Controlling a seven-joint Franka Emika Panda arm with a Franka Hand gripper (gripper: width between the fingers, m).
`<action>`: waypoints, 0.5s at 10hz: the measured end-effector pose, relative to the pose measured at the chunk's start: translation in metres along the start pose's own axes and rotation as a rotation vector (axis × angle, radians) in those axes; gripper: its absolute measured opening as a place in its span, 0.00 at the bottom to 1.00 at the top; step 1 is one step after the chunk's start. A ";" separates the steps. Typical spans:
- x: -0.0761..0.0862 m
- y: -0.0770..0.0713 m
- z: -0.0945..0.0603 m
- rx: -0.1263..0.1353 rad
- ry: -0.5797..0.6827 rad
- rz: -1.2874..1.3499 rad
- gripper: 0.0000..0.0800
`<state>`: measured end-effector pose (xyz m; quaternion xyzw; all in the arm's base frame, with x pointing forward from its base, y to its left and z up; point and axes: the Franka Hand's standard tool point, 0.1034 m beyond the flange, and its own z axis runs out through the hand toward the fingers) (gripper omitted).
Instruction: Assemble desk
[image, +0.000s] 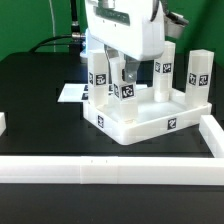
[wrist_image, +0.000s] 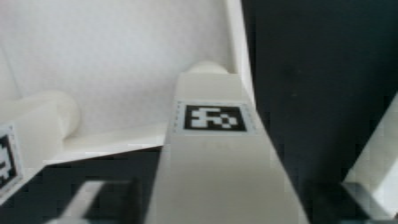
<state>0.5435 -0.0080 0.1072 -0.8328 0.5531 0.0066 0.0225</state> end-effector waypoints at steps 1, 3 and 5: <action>-0.003 0.000 0.002 -0.007 -0.003 -0.006 0.76; -0.004 0.000 0.003 -0.009 -0.001 -0.170 0.80; -0.003 0.000 0.003 -0.011 0.000 -0.349 0.81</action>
Offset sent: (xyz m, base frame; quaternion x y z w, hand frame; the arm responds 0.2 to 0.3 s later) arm 0.0061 0.0029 0.0016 0.0023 0.0100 -0.2790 0.9602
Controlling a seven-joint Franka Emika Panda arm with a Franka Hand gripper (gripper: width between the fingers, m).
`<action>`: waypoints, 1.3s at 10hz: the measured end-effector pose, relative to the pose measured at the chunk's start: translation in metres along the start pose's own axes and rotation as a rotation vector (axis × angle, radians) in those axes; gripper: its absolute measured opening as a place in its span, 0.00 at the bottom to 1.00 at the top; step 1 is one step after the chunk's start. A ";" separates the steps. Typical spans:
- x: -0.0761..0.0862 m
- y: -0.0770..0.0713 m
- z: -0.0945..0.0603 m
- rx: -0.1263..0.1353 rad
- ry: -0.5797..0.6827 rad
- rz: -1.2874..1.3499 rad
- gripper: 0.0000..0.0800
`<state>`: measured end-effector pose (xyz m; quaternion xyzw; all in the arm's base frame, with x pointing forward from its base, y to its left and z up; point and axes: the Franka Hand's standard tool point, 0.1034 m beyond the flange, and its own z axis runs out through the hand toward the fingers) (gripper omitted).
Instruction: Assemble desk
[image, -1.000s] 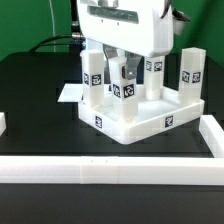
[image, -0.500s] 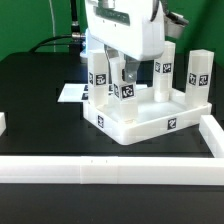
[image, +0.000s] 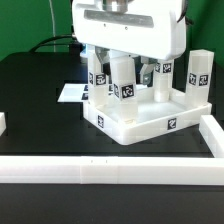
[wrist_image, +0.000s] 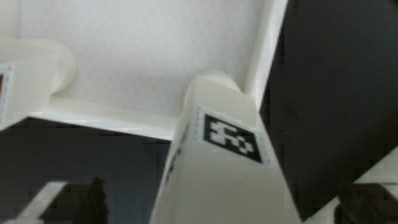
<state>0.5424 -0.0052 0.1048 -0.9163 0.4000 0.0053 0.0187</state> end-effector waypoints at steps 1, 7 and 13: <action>0.000 0.000 0.000 0.000 0.000 -0.089 0.81; 0.003 0.000 -0.002 0.001 0.015 -0.577 0.81; 0.006 0.001 -0.003 -0.020 0.026 -0.896 0.78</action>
Offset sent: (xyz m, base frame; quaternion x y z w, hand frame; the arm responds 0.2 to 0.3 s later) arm -0.0028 0.0055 0.0072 -0.0040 -0.0075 -0.2663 0.9639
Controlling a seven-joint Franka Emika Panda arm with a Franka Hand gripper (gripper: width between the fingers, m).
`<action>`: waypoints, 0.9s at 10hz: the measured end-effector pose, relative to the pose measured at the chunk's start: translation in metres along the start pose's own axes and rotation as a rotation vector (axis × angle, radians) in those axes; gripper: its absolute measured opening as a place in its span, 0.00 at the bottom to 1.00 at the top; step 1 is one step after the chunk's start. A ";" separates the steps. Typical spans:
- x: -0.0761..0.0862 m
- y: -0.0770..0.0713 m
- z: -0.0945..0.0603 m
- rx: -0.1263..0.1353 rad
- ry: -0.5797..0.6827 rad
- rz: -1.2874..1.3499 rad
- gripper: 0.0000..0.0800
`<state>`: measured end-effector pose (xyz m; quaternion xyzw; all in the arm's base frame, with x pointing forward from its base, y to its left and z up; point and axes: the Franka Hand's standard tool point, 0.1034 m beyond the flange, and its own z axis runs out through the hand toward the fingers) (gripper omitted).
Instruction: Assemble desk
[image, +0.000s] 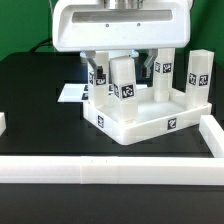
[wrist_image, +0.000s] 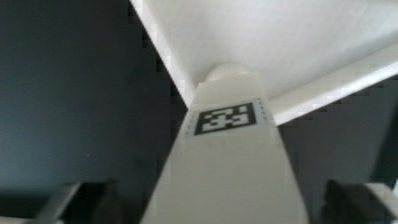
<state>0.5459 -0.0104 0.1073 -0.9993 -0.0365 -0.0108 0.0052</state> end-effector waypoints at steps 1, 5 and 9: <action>0.000 0.000 0.000 0.000 0.000 0.000 0.56; 0.000 0.001 0.000 0.000 -0.001 0.036 0.36; 0.000 0.003 0.003 -0.003 -0.009 0.518 0.36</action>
Offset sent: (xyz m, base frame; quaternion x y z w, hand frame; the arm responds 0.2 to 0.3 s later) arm 0.0000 0.0000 0.0000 0.0000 0.0000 0.0000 1.0000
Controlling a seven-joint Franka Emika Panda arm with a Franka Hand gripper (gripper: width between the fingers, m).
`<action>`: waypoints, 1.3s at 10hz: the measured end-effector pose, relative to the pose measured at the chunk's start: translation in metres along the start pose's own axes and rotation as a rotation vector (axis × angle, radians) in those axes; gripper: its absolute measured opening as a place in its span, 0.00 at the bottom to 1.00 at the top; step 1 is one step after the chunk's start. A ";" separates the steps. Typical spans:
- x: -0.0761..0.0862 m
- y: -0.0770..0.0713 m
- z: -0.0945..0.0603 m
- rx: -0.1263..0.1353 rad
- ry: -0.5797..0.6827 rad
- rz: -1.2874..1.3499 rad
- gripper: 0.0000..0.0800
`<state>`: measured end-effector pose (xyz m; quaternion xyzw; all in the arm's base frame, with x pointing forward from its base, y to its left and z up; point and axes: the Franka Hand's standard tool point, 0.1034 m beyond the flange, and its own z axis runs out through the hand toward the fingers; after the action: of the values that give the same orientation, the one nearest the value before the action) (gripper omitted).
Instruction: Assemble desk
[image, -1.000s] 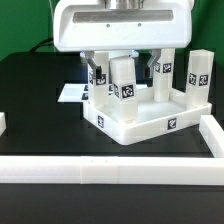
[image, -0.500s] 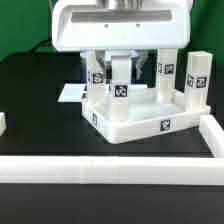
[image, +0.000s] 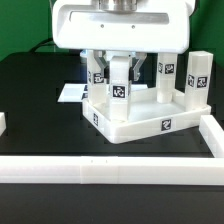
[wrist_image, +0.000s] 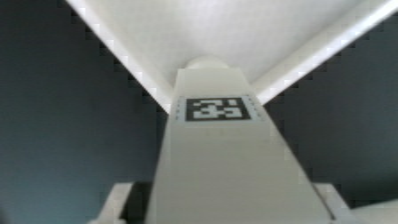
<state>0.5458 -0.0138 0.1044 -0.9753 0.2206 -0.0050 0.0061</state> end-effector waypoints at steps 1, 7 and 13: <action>0.000 0.001 0.000 -0.001 0.000 0.088 0.36; 0.000 0.000 0.000 0.003 -0.001 0.577 0.36; -0.001 -0.001 0.001 0.006 -0.004 0.734 0.58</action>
Offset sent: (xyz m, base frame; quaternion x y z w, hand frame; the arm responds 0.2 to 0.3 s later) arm -0.0022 -0.0015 -0.0038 -0.0312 -0.0123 0.1767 0.9837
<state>0.5457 -0.0127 0.1036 -0.8312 0.5559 -0.0011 0.0109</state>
